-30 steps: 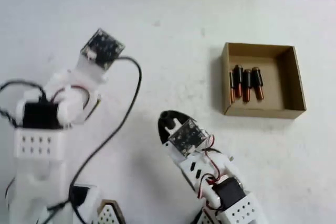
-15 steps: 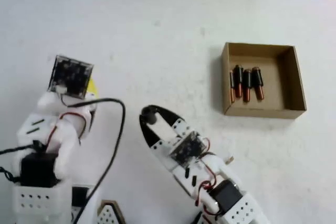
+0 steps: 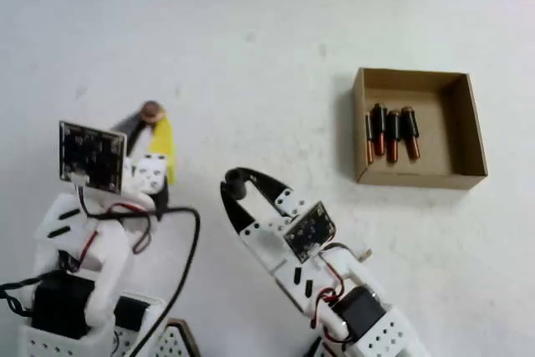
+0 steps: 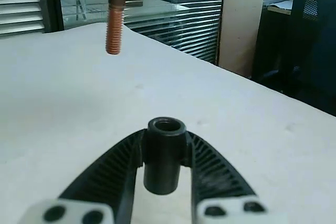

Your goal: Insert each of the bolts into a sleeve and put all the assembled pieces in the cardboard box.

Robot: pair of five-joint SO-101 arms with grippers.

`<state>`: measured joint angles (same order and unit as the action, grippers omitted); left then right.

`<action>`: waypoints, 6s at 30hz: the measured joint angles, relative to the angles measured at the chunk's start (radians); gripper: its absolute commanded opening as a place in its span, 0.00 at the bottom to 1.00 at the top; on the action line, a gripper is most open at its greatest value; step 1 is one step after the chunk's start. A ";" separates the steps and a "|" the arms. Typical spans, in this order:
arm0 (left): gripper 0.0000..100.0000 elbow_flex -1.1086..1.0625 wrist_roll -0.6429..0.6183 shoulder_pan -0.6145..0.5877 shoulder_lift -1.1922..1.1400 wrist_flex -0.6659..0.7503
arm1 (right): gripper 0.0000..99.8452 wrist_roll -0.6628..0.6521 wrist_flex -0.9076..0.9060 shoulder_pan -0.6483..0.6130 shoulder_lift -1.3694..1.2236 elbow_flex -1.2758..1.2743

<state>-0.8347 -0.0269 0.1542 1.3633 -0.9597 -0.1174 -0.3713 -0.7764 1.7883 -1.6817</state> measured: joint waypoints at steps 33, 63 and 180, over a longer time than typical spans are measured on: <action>0.02 -0.064 -0.140 0.236 0.006 0.129 | 0.02 0.000 -0.002 0.000 0.000 0.000; 0.02 -0.126 -0.146 0.308 0.006 0.163 | 0.02 0.000 0.000 0.021 0.000 0.000; 0.02 -0.241 0.075 -0.430 0.009 -0.120 | 0.02 0.003 -0.241 0.483 -0.002 0.170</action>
<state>-1.0756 0.0483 -0.2754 1.3725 -1.0794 -0.1143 -0.6122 -0.2931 1.7868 -1.5113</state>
